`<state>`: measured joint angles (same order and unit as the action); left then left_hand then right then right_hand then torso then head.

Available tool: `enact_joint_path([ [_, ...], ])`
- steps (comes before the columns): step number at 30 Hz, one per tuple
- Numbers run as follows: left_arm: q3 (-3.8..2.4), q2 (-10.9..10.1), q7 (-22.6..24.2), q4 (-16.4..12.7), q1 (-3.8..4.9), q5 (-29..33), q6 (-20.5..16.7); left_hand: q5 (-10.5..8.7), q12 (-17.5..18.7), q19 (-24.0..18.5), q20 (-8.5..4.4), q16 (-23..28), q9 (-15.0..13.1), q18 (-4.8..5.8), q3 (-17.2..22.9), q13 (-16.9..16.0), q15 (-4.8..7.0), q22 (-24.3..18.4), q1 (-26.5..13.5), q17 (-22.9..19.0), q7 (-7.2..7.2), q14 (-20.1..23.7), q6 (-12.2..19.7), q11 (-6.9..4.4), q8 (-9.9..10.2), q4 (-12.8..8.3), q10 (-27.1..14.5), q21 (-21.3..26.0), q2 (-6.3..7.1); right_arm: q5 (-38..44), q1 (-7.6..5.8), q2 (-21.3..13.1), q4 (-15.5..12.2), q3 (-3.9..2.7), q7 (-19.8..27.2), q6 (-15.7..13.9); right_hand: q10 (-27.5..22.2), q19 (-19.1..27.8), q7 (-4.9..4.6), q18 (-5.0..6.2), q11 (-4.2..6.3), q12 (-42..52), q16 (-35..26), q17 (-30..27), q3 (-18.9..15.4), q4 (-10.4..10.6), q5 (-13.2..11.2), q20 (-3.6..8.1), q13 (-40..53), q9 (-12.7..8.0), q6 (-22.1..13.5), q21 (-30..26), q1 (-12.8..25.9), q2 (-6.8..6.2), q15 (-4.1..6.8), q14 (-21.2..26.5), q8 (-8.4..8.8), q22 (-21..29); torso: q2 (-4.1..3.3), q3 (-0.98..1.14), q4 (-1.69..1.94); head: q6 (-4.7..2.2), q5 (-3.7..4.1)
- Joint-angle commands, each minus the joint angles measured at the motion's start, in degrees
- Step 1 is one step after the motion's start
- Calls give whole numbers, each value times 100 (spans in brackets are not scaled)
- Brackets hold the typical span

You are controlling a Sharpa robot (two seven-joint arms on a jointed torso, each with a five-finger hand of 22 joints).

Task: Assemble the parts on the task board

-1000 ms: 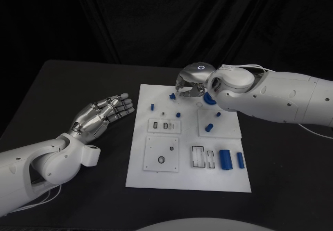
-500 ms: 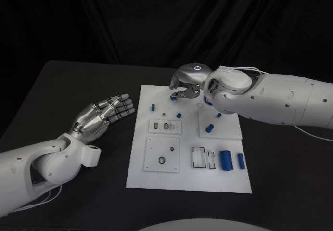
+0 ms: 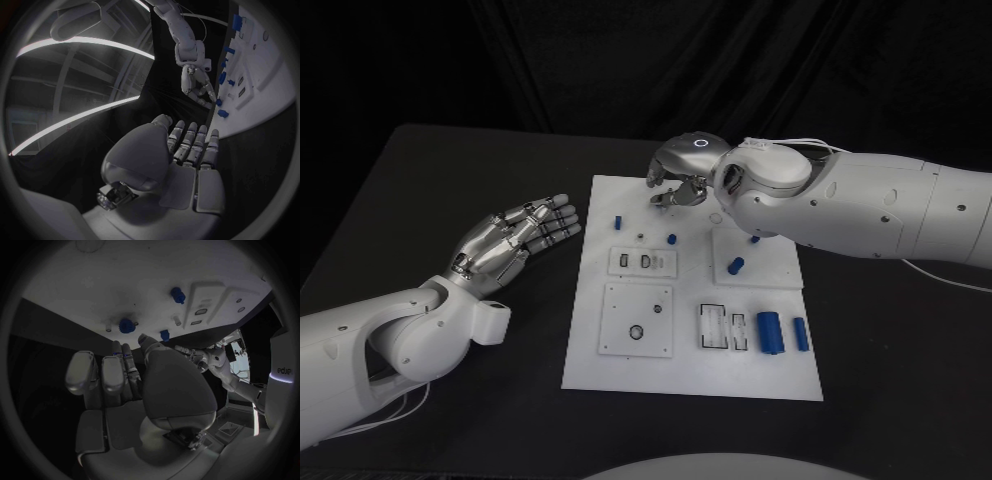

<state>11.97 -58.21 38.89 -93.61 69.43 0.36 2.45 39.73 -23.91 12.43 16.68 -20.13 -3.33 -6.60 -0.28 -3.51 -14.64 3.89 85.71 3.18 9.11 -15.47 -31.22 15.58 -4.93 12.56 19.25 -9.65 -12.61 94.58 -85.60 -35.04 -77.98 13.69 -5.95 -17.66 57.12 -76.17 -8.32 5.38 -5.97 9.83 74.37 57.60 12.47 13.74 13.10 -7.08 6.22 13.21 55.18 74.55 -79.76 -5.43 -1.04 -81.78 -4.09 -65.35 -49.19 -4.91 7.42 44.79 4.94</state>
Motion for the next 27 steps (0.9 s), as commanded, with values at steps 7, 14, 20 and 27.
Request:
enact_joint_path([
  [7, 2, 19, 1145, 7, 5, -11, 100, -2, -21, -40, 8, -32, -7, 97, 69, -7, -35, -7, -59, 9, 58, -2, 1, 28, -16, 1, 6, 24, -1, 407, 18, 94, 84, -5, -504, 438, -44, 71, 33, 55, 13, 95, -43, -102, 60, -260, 80, -7, 29, -28, 26, -54, -231, -49, 1, 73, 6, 60, 0, -2, -3, 11, -14],
  [14, 2, 22, 1142, 15, 5, -11, 104, -2, -21, -40, 8, -32, -7, 97, 69, -7, -35, -7, -59, 9, 58, -2, 1, 28, -16, 1, 6, 24, -1, 441, 18, 98, 127, -5, -527, 467, -10, 71, 48, 52, 11, 131, -44, -106, 88, -310, 53, -6, 39, -28, 67, -54, -283, -31, -2, 76, -7, 49, 0, -1, 5, 15, -17],
  [20, 5, 35, 1136, 28, 5, -11, 113, -2, -21, -40, 8, -32, -7, 97, 69, -7, -35, -7, -59, 9, 58, -2, 1, 28, -16, 1, 6, 24, -1, 447, 18, 92, 143, -5, -499, 398, 24, 75, 60, 53, 9, 163, -54, -123, 152, -368, 26, -6, 44, -30, 110, -61, -365, 19, -5, 85, -17, 45, -1, 0, 1, 10, -33],
  [27, 8, 33, 1134, 30, 5, -11, 115, -5, -24, -41, 8, -44, -7, 100, 100, -7, -40, -9, -66, 10, 62, -6, 1, 31, -16, -3, 4, 28, 4, 449, 18, 88, 162, -5, -444, 306, 67, 68, 56, 50, 5, 192, -52, -123, 246, -418, -74, -11, 39, -34, 143, -58, -460, 96, -11, 83, -18, 22, 1, 6, -7, 25, -38],
])
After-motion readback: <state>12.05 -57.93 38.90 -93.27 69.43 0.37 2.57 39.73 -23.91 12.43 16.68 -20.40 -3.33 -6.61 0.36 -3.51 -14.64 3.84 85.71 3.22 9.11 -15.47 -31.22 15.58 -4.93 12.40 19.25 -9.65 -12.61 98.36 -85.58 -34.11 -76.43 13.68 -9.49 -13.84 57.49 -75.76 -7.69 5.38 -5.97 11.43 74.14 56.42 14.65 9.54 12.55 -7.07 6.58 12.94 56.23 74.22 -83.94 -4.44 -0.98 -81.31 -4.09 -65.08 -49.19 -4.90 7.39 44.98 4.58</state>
